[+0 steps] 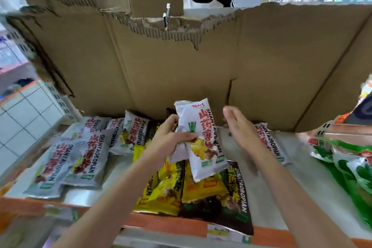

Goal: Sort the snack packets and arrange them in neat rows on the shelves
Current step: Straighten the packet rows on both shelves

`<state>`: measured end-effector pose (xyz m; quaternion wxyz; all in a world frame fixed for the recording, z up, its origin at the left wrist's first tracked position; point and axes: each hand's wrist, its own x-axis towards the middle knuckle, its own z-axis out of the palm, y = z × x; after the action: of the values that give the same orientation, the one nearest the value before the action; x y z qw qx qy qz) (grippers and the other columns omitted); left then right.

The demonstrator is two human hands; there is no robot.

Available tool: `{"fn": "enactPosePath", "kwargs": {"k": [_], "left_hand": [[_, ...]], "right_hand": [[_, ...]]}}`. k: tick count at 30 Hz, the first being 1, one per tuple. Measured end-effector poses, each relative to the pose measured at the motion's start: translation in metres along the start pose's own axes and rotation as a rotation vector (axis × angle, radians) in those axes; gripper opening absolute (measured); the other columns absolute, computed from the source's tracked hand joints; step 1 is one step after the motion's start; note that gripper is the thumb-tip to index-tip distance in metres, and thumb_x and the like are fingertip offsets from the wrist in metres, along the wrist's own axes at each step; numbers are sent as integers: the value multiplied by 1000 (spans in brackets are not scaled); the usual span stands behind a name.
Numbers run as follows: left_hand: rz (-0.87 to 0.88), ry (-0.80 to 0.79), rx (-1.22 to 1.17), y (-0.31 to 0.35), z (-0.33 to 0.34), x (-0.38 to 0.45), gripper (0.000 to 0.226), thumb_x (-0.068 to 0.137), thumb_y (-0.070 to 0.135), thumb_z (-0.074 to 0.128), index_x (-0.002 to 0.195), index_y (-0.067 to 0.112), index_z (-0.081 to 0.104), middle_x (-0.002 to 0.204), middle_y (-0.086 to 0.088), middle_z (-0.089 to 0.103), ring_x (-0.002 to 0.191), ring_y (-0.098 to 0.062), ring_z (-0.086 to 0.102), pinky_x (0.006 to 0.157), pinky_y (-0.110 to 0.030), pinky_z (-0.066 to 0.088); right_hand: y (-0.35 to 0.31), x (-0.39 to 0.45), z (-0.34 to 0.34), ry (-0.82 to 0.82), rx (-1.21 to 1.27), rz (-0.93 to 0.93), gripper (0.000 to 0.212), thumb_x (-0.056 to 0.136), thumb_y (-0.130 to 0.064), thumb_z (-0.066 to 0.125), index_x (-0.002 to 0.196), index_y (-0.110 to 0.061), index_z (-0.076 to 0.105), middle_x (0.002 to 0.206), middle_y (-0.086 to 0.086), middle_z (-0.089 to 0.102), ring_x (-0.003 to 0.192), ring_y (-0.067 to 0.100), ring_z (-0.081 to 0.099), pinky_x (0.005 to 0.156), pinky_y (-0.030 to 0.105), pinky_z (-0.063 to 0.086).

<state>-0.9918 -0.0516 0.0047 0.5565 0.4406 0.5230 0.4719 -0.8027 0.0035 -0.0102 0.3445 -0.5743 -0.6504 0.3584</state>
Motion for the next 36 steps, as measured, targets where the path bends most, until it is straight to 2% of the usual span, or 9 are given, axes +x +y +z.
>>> {"fn": "enactPosePath", "kwargs": {"k": [3, 8, 15, 18, 22, 25, 28, 32, 36], "left_hand": [[-15, -1, -18, -1, 0, -1, 43, 75, 0, 70, 114, 11, 55, 101, -8, 71, 88, -29, 69, 77, -43, 56], [-3, -2, -21, -4, -1, -2, 42, 74, 0, 71, 112, 4, 53, 99, -6, 72, 87, -27, 70, 73, -38, 58], [-8, 79, -20, -6, -29, -4, 38, 76, 2, 70, 110, 6, 54, 101, -8, 71, 87, -30, 69, 74, -41, 56], [-2, 145, -7, -3, -59, -10, 42, 70, 3, 72, 108, 7, 56, 103, -10, 71, 91, -34, 68, 83, -49, 53], [33, 258, 53, -3, -105, -28, 35, 71, 2, 74, 101, 14, 62, 88, -4, 73, 78, -20, 71, 65, -33, 57], [49, 419, 519, -19, -148, -39, 43, 69, 35, 79, 107, 20, 66, 108, -5, 59, 95, -15, 61, 78, -25, 47], [1, 465, 1065, -45, -183, -48, 58, 68, 65, 62, 110, 26, 68, 125, -7, 46, 117, -26, 40, 91, -35, 33], [11, 509, 1259, -61, -195, -58, 65, 68, 75, 38, 97, 27, 70, 133, -8, 40, 127, -29, 26, 101, -40, 24], [8, 508, 1203, -71, -191, -61, 69, 73, 71, 34, 110, 18, 58, 136, -11, 35, 130, -31, 27, 105, -41, 23]], "right_hand": [[55, 18, -13, 122, -406, 202, 53, 91, -43, 52, 135, -15, 42, 140, 18, 38, 129, 35, 35, 103, 41, 31], [112, -3, -25, 64, -650, 428, 85, 82, -48, 62, 149, -32, 12, 146, 24, 27, 127, 41, 33, 104, 45, 29], [36, -12, -9, 66, 102, 145, 54, 80, -18, 68, 128, -33, 47, 121, 1, 58, 99, 20, 58, 74, 33, 51], [-19, -21, 12, -47, 298, -2, 44, 82, -25, 66, 120, -39, 48, 99, -11, 60, 72, 6, 56, 51, 17, 43], [-59, -30, 52, -216, 284, -115, 40, 80, -34, 62, 117, -43, 49, 91, -17, 58, 62, -3, 53, 57, 17, 40], [-69, -30, 94, -291, 195, -87, 50, 72, -46, 59, 120, -44, 47, 103, -14, 57, 85, 3, 58, 78, 33, 52], [-76, -35, 138, -394, 54, -46, 63, 78, -62, 55, 134, -49, 31, 142, 5, 33, 130, 23, 39, 107, 43, 35], [-75, -53, 175, -618, -211, -64, 84, 86, -64, 43, 147, -39, -11, 156, 6, -14, 143, 30, 14, 112, 41, 22], [-62, -49, 178, -651, -342, -88, 89, 79, -76, 33, 143, -44, -19, 158, 7, -10, 145, 28, 4, 115, 45, 16]]}}
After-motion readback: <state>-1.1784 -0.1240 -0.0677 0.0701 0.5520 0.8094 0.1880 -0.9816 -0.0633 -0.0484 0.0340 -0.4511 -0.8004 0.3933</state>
